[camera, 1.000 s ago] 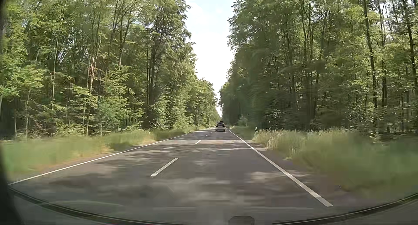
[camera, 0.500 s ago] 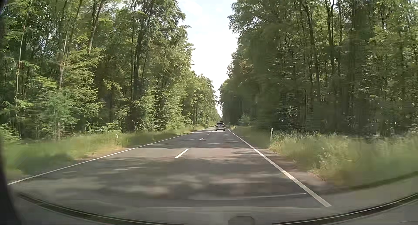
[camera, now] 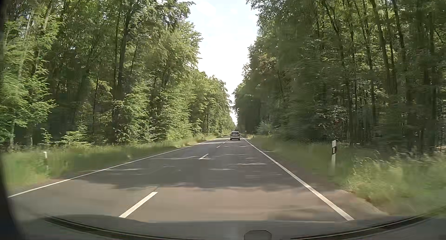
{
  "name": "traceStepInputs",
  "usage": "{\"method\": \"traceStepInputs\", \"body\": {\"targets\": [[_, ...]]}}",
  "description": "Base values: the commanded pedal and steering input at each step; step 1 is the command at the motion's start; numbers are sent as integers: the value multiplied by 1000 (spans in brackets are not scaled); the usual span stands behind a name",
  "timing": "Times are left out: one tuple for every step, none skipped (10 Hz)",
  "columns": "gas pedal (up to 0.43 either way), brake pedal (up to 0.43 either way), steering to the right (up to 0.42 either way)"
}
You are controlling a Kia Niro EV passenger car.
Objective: Follow the waypoints while adhering to traffic rules and regulations
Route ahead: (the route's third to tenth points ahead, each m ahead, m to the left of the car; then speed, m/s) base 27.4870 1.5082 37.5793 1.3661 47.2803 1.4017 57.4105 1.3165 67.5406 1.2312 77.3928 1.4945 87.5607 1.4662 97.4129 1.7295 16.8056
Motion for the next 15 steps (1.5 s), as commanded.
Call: {"method": "traceStepInputs", "body": {"targets": [[79, 37, -1], [79, 37, -1], [79, 30, -1], [87, 37, -1], [87, 30, -1], [87, 37, -1], [87, 37, -1], [87, 30, -1], [87, 37, -1], [87, 37, -1], [87, 30, -1], [87, 37, -1], [87, 30, -1], [87, 37, -1], [87, 37, -1]]}}
